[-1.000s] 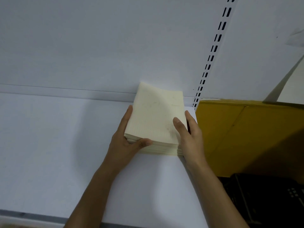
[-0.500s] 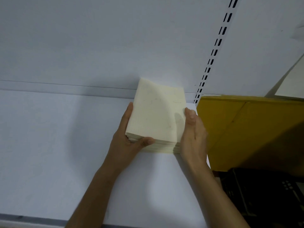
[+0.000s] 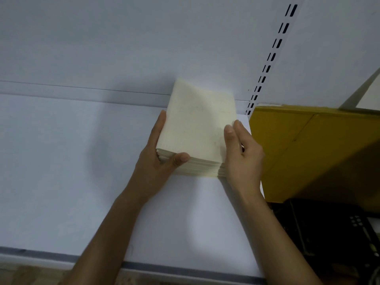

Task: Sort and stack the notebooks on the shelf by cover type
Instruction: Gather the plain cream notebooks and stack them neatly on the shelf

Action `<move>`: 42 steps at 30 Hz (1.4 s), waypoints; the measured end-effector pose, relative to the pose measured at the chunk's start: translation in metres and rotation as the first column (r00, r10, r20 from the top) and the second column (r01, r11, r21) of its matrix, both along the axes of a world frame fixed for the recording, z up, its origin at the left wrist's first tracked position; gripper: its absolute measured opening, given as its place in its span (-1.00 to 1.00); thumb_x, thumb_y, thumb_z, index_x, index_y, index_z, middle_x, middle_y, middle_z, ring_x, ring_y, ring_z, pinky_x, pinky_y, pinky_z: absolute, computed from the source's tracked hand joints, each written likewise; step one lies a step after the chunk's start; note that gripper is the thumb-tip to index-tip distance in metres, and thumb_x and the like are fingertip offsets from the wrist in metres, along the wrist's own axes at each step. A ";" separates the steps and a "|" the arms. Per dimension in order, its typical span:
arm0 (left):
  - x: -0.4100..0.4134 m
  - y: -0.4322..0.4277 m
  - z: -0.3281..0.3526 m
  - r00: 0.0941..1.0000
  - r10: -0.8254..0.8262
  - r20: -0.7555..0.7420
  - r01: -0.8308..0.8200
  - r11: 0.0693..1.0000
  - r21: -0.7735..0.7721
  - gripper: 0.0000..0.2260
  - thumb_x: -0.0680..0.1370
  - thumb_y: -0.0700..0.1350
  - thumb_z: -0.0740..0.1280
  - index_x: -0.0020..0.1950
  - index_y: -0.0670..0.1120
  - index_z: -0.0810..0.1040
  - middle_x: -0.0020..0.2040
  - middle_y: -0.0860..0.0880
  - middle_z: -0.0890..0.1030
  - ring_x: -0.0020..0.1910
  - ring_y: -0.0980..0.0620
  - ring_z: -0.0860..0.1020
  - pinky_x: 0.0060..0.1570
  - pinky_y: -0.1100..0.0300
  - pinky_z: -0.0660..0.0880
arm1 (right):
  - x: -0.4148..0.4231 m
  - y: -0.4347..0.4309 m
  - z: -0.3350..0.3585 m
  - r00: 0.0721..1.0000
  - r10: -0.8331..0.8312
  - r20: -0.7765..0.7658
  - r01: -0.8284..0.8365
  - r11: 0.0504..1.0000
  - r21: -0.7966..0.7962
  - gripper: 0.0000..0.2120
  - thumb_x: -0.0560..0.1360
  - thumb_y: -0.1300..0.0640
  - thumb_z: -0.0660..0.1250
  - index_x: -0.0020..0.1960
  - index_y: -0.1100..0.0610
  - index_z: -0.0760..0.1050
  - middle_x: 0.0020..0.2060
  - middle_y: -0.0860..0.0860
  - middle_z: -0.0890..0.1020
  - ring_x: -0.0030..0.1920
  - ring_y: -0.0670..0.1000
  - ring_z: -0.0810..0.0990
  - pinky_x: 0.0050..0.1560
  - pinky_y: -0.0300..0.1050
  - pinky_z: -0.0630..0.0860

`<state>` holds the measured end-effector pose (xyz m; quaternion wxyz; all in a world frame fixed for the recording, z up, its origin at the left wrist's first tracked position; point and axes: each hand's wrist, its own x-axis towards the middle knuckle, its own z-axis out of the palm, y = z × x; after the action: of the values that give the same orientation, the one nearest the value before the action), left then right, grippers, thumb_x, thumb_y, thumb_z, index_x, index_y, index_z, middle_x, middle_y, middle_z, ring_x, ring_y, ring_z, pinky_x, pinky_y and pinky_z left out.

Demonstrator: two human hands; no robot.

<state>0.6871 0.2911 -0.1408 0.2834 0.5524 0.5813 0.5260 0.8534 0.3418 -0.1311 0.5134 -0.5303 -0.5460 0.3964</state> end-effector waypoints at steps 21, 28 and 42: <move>-0.099 -0.148 0.039 0.743 0.283 -0.606 -0.295 0.952 0.083 -0.42 0.59 -0.07 0.26 0.54 -0.10 0.07 0.54 -0.05 0.14 0.51 -0.03 0.13 0.45 0.05 0.11 | -0.080 -0.103 0.069 0.843 0.102 0.527 -0.265 0.933 0.242 -0.52 0.58 0.01 0.23 0.45 0.13 0.30 0.44 0.11 0.34 0.47 0.07 0.22 0.46 0.03 0.16; -0.195 -0.297 0.050 0.425 0.362 -0.830 -0.544 0.835 0.086 -0.40 0.59 -0.02 0.22 0.55 -0.07 0.02 0.57 0.00 -0.07 0.54 0.02 -0.12 0.49 -0.04 -0.04 | -0.210 -0.226 0.048 0.626 0.286 0.726 -0.549 0.822 0.150 -0.43 0.58 -0.13 0.18 0.51 0.06 0.16 0.52 0.13 0.14 0.53 0.12 0.04 0.49 0.04 0.04; -0.307 -0.451 0.044 0.256 0.387 -0.886 -0.719 0.688 0.093 -0.37 0.59 0.08 0.18 0.55 -0.07 -0.02 0.57 0.00 -0.03 0.54 0.02 -0.06 0.48 -0.02 -0.01 | -0.366 -0.362 0.047 0.402 0.328 0.855 -0.815 0.553 0.171 -0.43 0.59 -0.14 0.12 0.52 0.06 0.10 0.54 0.10 0.06 0.54 0.13 -0.04 0.51 0.10 -0.03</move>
<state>0.3803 -0.1598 -0.0972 -0.1632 0.4326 0.8759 0.1378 0.4873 -0.0203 -0.0837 0.1931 -0.2225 -0.9483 0.1181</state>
